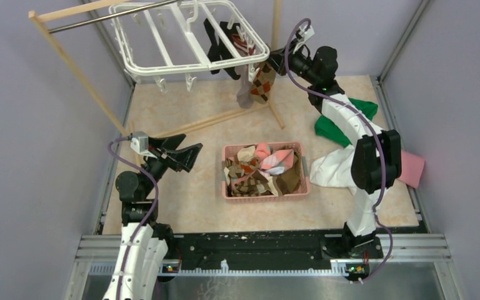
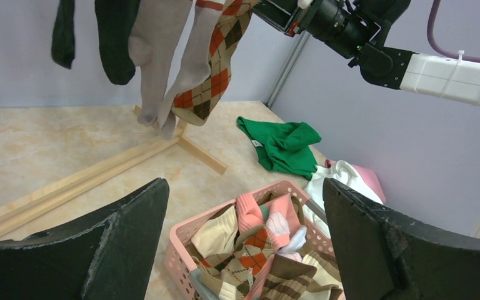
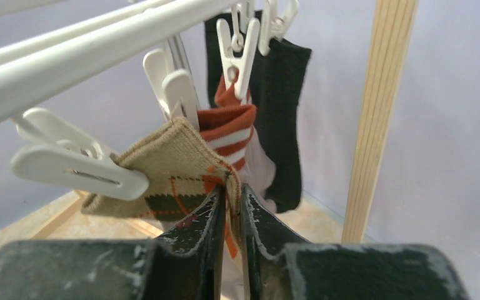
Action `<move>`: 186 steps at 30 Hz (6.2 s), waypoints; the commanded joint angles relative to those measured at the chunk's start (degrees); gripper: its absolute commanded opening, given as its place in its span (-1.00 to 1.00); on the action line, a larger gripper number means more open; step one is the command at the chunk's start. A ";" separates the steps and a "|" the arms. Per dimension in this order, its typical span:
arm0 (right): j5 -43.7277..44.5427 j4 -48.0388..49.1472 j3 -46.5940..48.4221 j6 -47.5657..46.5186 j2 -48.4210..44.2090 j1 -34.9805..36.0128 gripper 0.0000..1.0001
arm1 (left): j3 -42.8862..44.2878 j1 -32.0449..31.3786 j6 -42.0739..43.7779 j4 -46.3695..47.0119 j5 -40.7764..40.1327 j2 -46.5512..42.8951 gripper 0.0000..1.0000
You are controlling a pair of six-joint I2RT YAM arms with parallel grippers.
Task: Clip the socks to the hanger
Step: Rotate the hanger at the clothesline, then pick up the sock from the bin.
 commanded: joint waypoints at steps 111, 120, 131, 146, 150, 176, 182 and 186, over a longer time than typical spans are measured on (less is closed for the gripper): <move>-12.53 -57.95 -37.60 -66.44 -27.70 25.21 -0.47 | -4.78 -1.31 1.60 8.25 1.39 7.88 0.64; -16.50 -49.53 -34.13 -55.35 -27.34 20.47 -0.29 | -4.55 -1.30 2.17 7.34 1.27 7.29 0.65; -6.57 -49.12 -26.00 -60.04 -14.46 21.41 -0.24 | -4.93 -1.35 3.14 1.72 -1.10 2.36 0.74; -5.05 -47.33 -25.95 -57.47 -14.17 22.56 -0.98 | -3.88 -1.32 2.23 0.73 -2.48 0.69 0.91; -6.79 -48.40 -25.00 -54.72 -16.95 21.26 -1.00 | -3.67 -1.30 1.29 0.22 -2.91 -0.41 0.97; -23.13 -29.25 -41.02 -27.14 -47.59 7.44 -1.00 | -3.01 -11.19 -18.54 17.56 5.01 7.63 0.85; -24.89 -17.82 -45.37 -18.18 -48.84 7.40 -1.00 | -3.83 -17.46 -30.95 10.36 -1.99 10.01 0.77; -25.32 -12.74 -46.91 -14.85 -48.64 7.45 -1.00 | -4.01 -21.35 -43.56 9.47 -2.78 14.27 0.77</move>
